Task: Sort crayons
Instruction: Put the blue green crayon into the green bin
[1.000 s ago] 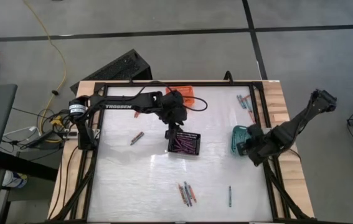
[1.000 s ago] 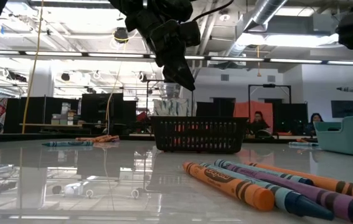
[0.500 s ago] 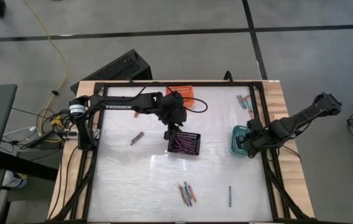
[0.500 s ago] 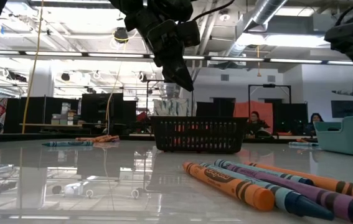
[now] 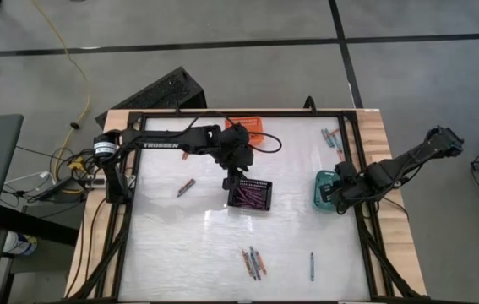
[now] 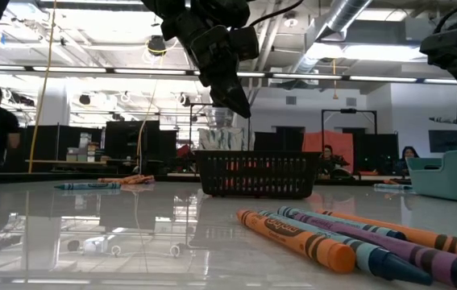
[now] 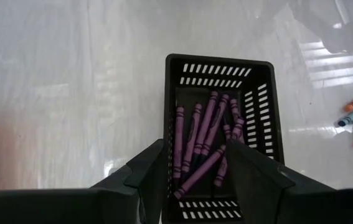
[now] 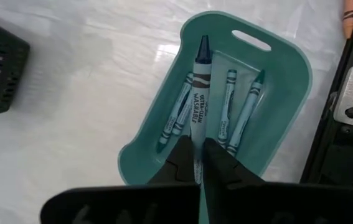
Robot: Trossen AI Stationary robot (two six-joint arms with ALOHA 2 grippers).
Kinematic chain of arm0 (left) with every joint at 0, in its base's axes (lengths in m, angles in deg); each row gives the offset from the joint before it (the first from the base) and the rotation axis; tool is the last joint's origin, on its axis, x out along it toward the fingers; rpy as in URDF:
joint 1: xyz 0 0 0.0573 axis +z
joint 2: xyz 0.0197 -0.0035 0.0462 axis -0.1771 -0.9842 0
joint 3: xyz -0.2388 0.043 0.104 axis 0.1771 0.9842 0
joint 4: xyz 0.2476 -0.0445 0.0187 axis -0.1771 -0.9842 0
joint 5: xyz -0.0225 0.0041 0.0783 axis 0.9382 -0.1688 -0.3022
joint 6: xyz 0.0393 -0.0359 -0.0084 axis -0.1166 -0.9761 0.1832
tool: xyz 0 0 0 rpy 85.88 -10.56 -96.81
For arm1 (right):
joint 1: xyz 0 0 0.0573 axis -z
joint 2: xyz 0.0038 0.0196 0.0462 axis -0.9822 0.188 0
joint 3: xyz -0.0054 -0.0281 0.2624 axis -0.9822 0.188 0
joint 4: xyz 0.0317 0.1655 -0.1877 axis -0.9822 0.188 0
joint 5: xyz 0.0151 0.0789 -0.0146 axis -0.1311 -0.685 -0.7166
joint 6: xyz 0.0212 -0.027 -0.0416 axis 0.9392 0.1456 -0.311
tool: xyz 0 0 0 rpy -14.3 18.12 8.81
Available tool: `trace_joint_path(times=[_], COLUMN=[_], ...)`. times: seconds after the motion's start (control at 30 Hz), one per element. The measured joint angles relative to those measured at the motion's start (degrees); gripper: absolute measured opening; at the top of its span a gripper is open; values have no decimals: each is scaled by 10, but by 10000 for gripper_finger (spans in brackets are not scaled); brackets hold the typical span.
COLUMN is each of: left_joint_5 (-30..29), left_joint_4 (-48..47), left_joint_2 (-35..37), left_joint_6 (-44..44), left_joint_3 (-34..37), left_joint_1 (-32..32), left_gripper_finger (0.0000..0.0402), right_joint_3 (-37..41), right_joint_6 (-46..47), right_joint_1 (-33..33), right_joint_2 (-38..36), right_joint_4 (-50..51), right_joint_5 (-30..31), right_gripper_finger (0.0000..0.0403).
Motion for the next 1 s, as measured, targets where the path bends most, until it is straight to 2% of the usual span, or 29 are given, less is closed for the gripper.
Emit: trace_joint_path(times=[0.1, 0.37, 0.57, 0.8, 1.0], left_joint_5=[0, 0, 0, 0, 0], left_joint_4=[0, -1, -7, -20, -21], left_joint_2=[0, 0, 0, 0, 0], left_joint_6=[0, -6, -15, -15, -19], left_joint_3=[0, 0, 0, 0, 0], left_joint_1=[0, 0, -2, -15, -23], left_gripper_finger=[153, 153, 153, 153, 153], right_joint_3=[0, 0, 0, 0, 0], right_joint_6=[1, 9, 10, -59, -99], right_joint_1=[0, 0, -13, -60, -109], right_joint_2=[0, 0, 0, 5, 65], right_joint_4=[-2, -1, -16, -162, -324], right_joint_5=[0, -2, -2, 5, 8], right_gripper_finger=[22, 86, 95, 95, 95])
